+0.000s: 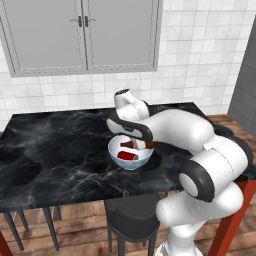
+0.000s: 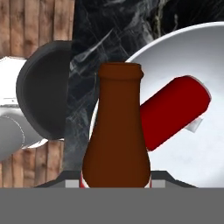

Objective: Open the fridge, grab two sodas, and place both sodas inside the bowl with ice on the dining counter.

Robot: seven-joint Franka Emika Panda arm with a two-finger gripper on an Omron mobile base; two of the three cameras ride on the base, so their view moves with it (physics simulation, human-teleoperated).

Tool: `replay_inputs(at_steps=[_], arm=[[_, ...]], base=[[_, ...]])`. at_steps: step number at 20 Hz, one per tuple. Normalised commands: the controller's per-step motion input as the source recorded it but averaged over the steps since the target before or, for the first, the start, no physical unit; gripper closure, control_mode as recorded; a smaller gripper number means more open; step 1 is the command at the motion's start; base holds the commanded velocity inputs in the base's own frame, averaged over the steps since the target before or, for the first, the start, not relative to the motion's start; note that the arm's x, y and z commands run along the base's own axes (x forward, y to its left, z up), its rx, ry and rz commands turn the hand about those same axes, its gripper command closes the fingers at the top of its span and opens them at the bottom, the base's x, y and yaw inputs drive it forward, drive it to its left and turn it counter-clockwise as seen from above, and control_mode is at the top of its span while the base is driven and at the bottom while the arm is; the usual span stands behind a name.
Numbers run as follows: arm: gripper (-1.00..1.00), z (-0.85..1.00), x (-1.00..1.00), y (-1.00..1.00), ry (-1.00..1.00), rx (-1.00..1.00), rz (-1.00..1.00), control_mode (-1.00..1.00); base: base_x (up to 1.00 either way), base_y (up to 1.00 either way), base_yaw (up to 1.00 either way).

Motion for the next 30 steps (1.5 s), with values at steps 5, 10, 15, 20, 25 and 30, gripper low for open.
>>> replay_inputs(at_steps=[5,10,15,20,25,30], arm=[[1.0,-0.15,0.11,0.0,0.0,0.0,0.01,-1.0],[1.0,-0.15,0.04,0.02,0.0,0.0,0.01,-1.0],[1.0,-0.13,0.05,0.05,0.0,0.0,0.01,-1.0],[1.0,-0.11,0.05,0.05,0.0,0.0,0.01,-1.0],[1.0,-0.12,0.06,0.06,0.0,0.0,0.01,-1.0],[1.0,-0.11,0.06,0.04,0.0,0.0,0.01,-1.0]], base=[[0.0,0.0,0.0],[0.0,0.0,0.0],[0.0,0.0,0.0],[0.0,0.0,0.0],[0.0,0.0,0.0],[0.0,0.0,0.0]])
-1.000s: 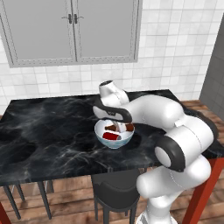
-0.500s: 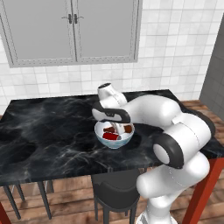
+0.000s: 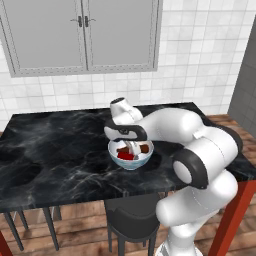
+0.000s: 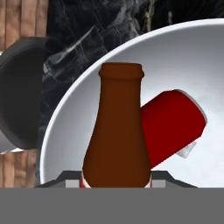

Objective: Open the fridge, grab two sodas, and place both sodas inside the bowl with ice on the dining counter.

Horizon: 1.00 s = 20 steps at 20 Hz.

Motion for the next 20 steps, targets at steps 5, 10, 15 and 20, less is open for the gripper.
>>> replay_inputs(at_steps=[5,10,15,20], arm=[[1.0,-0.09,0.04,0.0,0.0,0.0,0.01,-1.0],[-1.0,-0.08,0.01,0.0,0.0,0.0,0.01,-1.0],[-1.0,0.0,-0.03,0.0,-0.01,0.0,0.01,-1.0],[-1.0,0.05,-0.06,0.0,-0.03,0.0,0.02,-1.0]], base=[[0.0,0.0,0.0],[0.0,0.0,0.0],[0.0,0.0,0.0],[0.0,0.0,0.0]])
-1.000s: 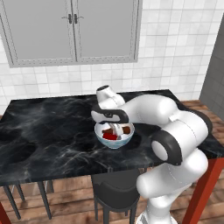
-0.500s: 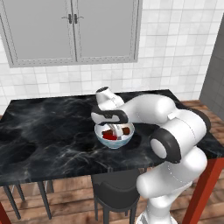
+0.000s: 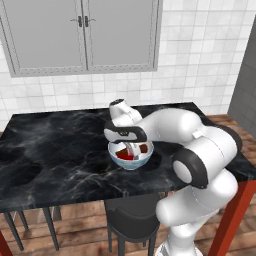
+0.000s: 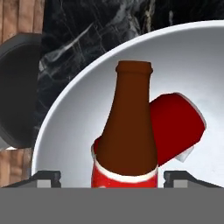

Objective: Open the fridge, grab two sodas, and place both sodas inside the bowl with ice on the dining counter.

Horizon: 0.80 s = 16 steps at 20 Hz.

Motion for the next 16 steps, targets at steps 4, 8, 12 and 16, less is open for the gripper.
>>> replay_inputs(at_steps=[4,8,12,16], arm=[[-1.0,0.18,-0.15,0.0,-0.01,0.0,0.02,-1.0],[-1.0,0.37,-0.21,-0.08,-0.03,0.0,0.04,-1.0],[-1.0,0.43,-0.21,-0.13,-0.04,0.0,0.04,-1.0],[-1.0,0.42,-0.17,-0.14,-0.03,0.0,0.04,-1.0]], base=[[0.0,0.0,0.0],[0.0,0.0,0.0],[0.0,0.0,0.0],[0.0,0.0,0.0]])
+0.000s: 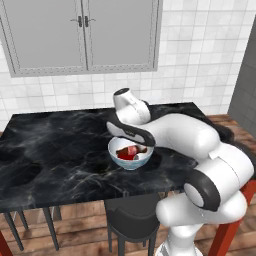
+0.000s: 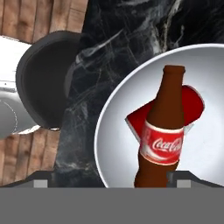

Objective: Open the fridge, grab two sodas, and place both sodas inside the bowl with ice on the dining counter.

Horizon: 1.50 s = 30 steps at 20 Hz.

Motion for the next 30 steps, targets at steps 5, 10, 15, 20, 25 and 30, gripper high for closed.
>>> replay_inputs(at_steps=[5,10,15,20,25,30], arm=[[-1.0,0.41,-0.23,-0.15,-0.04,0.0,0.03,-1.0],[-1.0,0.37,-0.34,-0.15,-0.06,0.0,0.03,-1.0],[-1.0,0.35,-0.44,-0.08,-0.09,0.0,0.03,-1.0],[-1.0,0.35,-0.52,-0.07,-0.11,0.0,0.03,-1.0],[-1.0,0.34,-0.59,-0.04,-0.13,0.0,0.02,-1.0],[-1.0,0.3,-0.7,-0.09,-0.16,0.0,0.02,-1.0]], base=[[0.0,0.0,0.0],[0.0,0.0,0.0],[0.0,0.0,0.0],[0.0,0.0,0.0],[0.0,0.0,0.0],[0.0,0.0,0.0]])
